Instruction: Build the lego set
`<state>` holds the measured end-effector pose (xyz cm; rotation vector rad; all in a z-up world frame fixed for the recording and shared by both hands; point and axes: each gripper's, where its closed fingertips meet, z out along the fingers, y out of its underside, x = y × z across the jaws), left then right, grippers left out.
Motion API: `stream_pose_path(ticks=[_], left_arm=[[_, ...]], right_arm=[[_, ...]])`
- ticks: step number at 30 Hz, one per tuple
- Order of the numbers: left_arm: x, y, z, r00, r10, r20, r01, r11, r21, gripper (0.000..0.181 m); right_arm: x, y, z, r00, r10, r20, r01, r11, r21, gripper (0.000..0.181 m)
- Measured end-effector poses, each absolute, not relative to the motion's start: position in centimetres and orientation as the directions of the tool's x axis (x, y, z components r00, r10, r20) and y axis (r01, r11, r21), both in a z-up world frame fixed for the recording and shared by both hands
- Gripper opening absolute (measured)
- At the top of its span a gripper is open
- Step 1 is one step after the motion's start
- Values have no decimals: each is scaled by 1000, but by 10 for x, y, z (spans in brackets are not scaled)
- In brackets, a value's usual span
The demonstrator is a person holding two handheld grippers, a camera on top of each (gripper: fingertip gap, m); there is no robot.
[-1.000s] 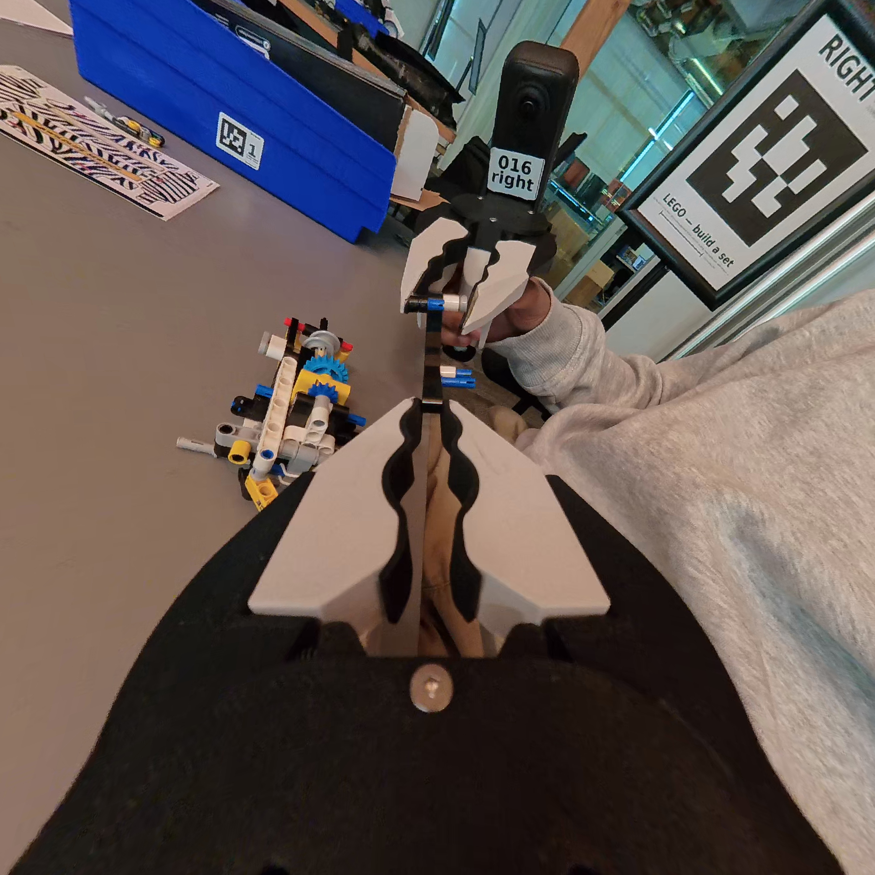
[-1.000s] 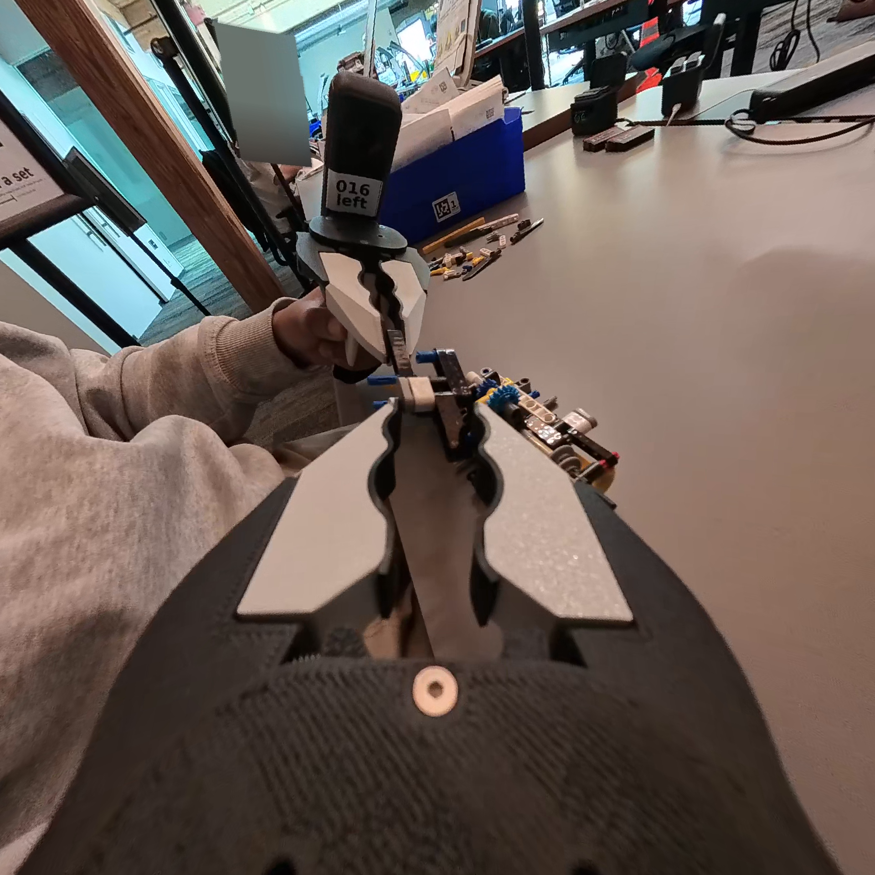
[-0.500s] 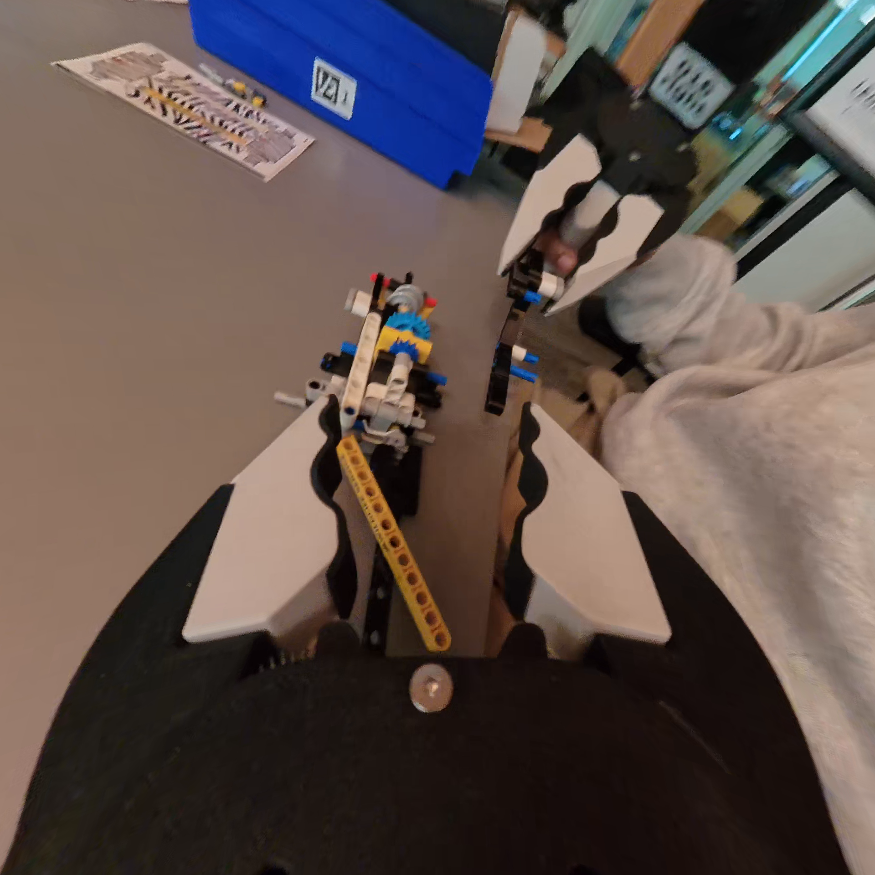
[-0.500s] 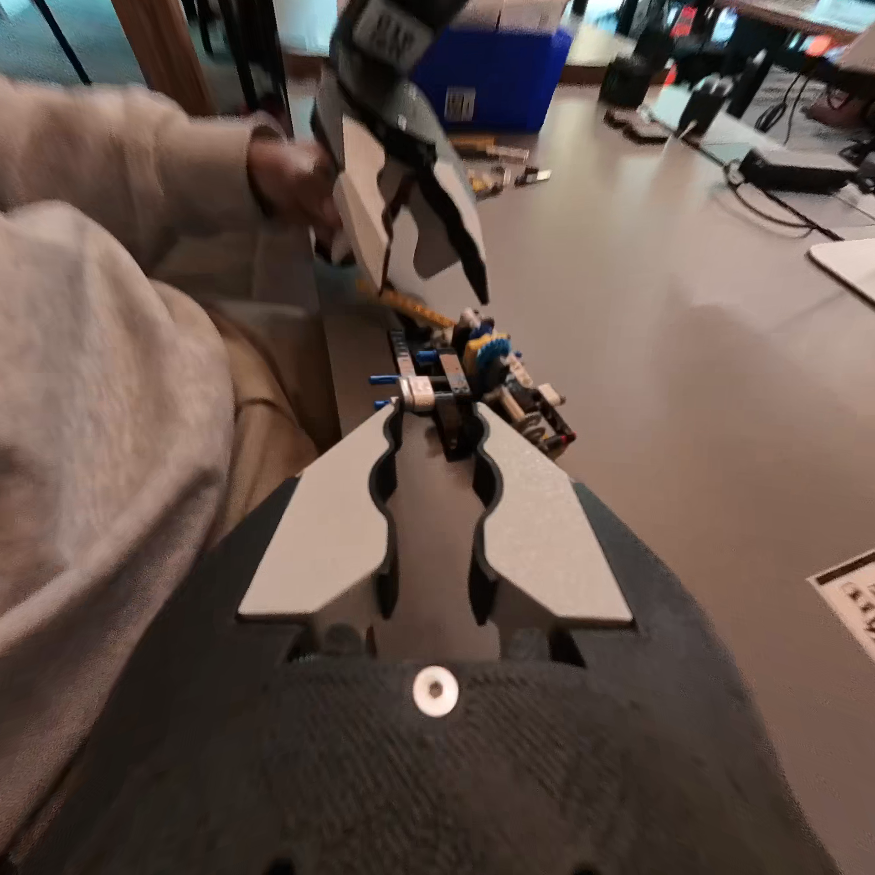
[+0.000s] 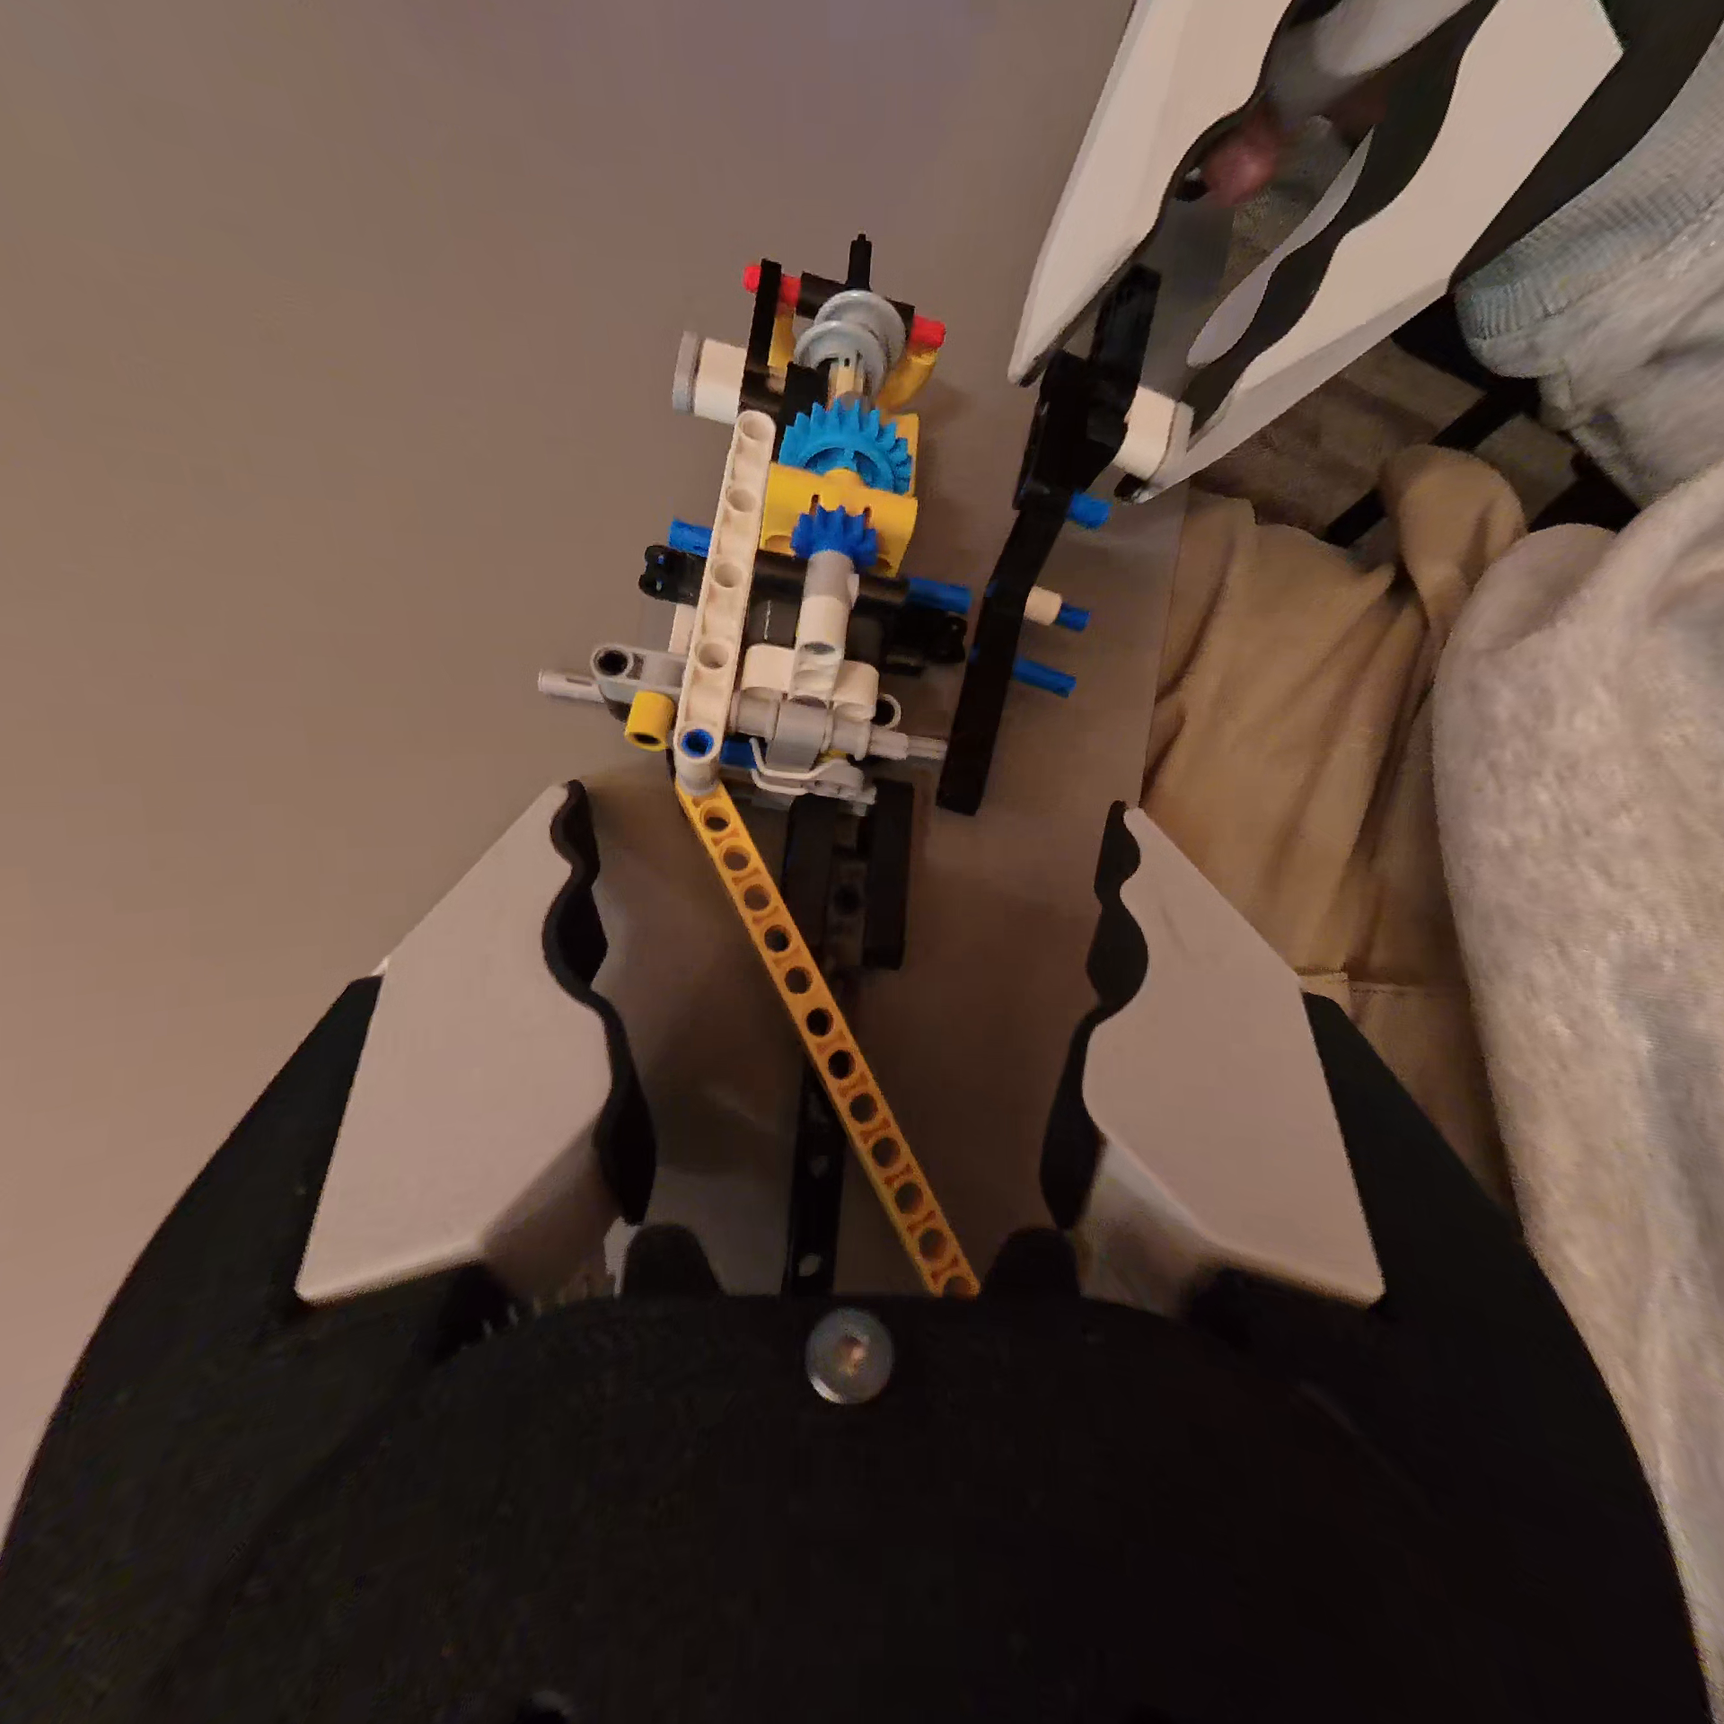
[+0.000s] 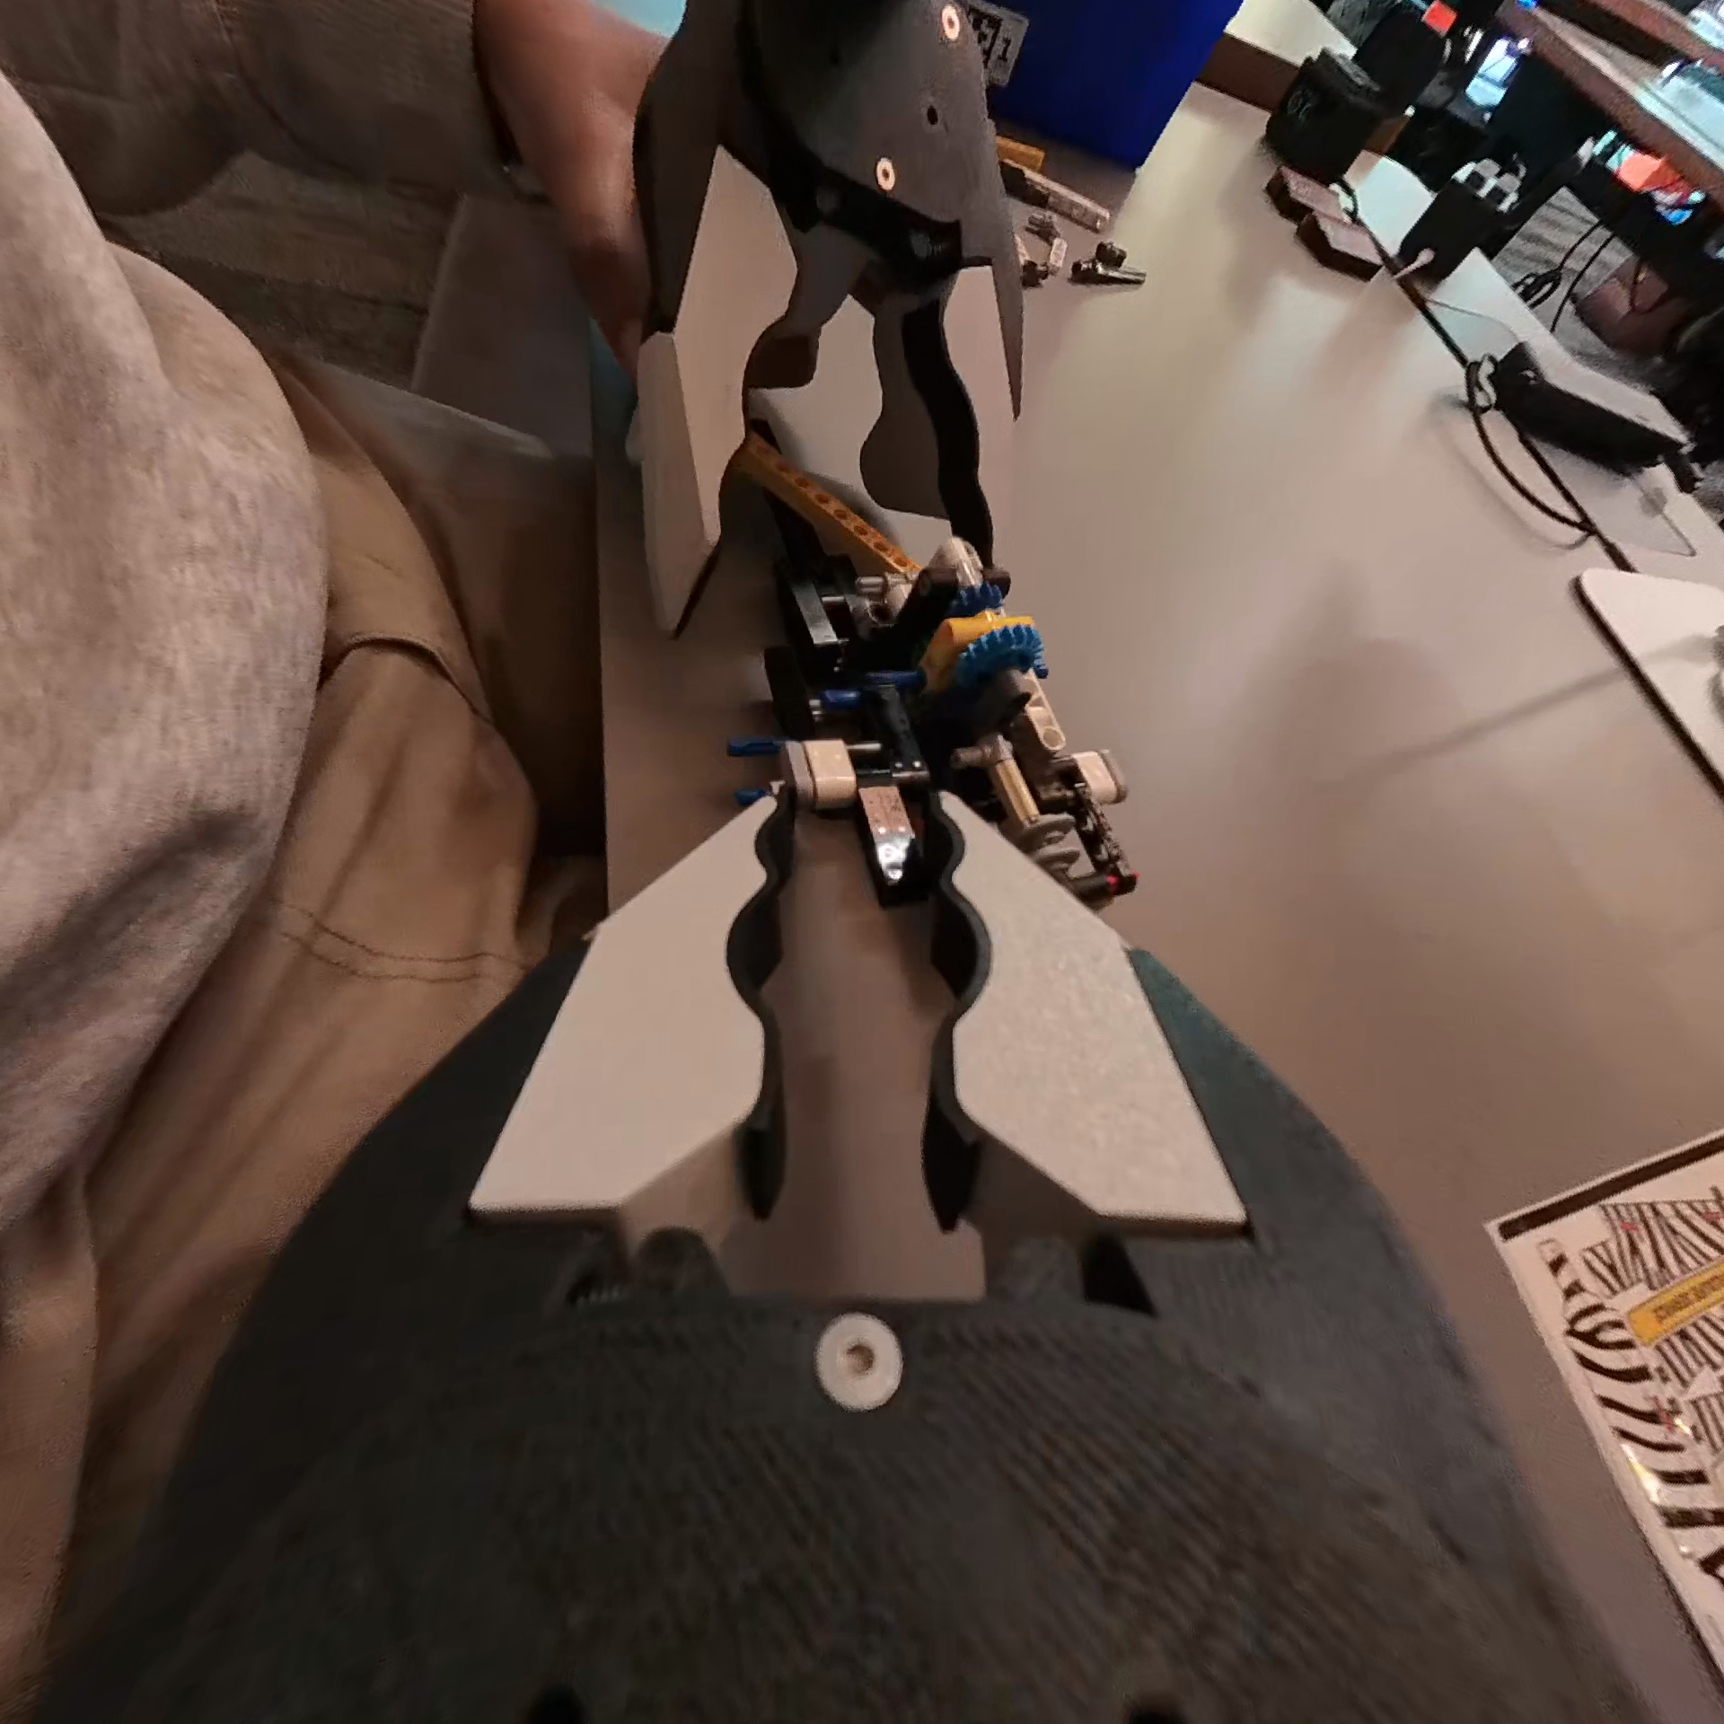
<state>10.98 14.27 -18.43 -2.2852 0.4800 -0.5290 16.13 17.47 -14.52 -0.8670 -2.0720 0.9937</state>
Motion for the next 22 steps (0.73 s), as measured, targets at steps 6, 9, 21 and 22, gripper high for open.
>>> stream_pose_path(ticks=[6,9,21,22], left_arm=[[109,149,-184,853,-479,206,-192,-657,-729,106],[111,152,-182,844,-497,201,-202,-643,-739,106],[117,157,-185,778,-609,154,-323,-599,-733,106],[117,158,-186,776,-612,151,-329,-598,-731,106]], right_arm=[[161,177,-149,-553,803,221,299,440,-847,26],[160,177,-150,-558,803,210,300,431,-851,26],[161,183,-152,-611,765,204,270,444,-855,27],[160,184,-153,-615,764,196,272,439,-856,27]])
